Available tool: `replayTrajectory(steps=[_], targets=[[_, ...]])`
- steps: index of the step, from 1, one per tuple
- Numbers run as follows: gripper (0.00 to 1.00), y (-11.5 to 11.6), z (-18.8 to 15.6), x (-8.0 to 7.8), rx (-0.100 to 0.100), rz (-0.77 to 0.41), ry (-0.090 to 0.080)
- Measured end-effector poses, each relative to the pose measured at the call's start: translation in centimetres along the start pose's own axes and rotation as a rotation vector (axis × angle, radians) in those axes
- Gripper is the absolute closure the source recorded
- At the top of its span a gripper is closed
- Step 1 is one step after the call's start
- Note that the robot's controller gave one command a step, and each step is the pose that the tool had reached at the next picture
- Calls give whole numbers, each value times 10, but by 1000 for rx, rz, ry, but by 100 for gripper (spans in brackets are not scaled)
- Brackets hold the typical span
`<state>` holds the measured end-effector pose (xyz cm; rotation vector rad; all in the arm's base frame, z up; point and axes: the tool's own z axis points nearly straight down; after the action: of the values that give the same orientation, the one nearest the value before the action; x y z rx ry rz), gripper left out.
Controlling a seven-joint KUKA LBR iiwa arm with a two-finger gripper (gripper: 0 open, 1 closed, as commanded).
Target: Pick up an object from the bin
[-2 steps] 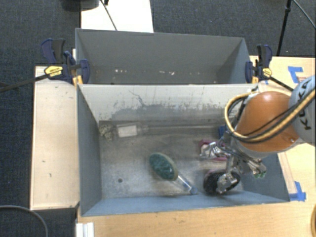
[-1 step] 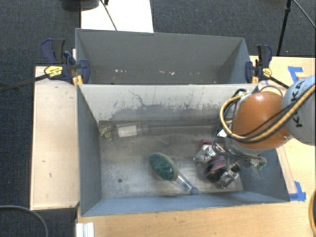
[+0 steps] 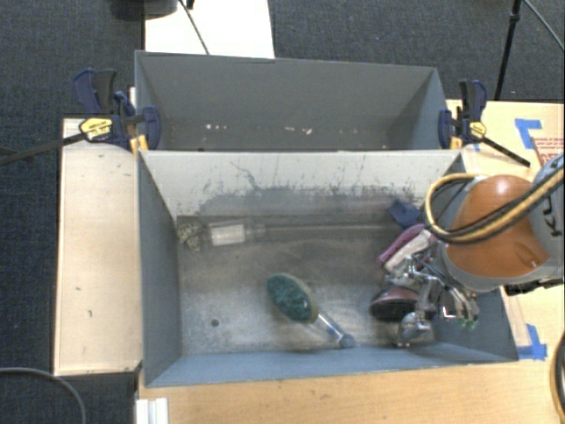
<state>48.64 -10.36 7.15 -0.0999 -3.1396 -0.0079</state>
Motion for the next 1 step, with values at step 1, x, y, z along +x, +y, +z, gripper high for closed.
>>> replayTrajectory(steps=[1], targets=[[100, 0, -2, -2, 1, -1, -9]])
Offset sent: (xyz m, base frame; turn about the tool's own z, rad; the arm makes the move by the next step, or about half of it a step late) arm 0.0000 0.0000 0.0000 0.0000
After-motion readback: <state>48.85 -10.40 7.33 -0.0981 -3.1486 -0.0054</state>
